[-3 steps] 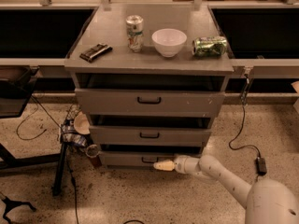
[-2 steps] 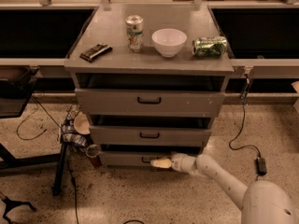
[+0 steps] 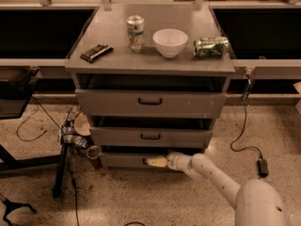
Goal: Open bottom drawer
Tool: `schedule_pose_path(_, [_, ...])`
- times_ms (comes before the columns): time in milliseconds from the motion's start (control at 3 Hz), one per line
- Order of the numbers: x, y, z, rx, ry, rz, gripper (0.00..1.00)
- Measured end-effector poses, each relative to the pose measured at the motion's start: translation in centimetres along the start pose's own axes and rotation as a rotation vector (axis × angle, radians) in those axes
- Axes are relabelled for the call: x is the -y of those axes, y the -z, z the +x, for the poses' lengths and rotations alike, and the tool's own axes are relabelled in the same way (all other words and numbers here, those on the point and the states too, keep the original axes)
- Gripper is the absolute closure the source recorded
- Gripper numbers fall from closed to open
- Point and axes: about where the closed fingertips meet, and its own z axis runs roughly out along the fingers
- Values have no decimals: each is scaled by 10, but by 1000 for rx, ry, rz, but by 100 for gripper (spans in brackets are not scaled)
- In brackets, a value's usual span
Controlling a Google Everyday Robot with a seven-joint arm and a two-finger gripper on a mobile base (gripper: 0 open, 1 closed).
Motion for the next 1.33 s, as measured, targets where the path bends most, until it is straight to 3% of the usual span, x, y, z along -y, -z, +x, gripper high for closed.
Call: schedule_pose_path(1333, [-10,-45,-3,-50,65,11,0])
